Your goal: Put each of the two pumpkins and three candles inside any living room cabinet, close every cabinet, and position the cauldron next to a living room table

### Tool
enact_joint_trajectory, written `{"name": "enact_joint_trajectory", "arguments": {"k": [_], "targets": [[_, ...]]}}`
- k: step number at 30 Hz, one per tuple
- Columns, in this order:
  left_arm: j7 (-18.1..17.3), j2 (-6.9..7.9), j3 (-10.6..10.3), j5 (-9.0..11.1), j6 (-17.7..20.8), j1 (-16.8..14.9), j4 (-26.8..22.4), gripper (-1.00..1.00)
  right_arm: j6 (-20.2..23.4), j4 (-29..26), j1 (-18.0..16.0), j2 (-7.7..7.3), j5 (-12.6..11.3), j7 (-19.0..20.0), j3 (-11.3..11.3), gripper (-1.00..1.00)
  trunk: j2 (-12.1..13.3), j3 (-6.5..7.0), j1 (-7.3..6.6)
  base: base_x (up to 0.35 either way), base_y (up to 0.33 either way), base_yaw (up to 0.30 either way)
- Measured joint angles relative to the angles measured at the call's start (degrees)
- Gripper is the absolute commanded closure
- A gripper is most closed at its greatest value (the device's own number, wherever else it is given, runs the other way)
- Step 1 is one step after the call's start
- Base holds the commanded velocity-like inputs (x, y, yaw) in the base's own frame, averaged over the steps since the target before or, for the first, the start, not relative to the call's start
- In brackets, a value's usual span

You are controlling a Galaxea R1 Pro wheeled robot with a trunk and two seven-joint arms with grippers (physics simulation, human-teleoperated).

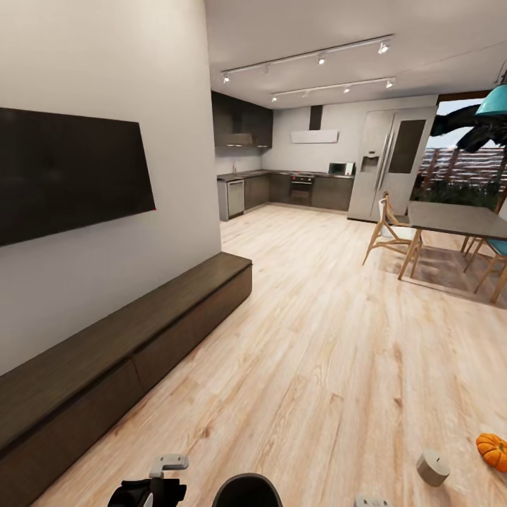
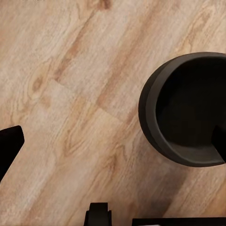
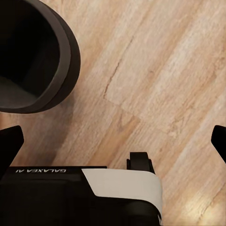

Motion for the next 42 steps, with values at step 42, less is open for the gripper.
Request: {"name": "enact_joint_trajectory", "arguments": {"k": [42], "targets": [[0.7,-2.4,-0.09,0.23,1.43,-2.12,-0.96,-1.0,-3.04,4.83,-12.38,8.68,-1.18,-13.63,12.44,-1.0,-14.03,-6.28,7.68,0.0,0.0,0.0]]}}
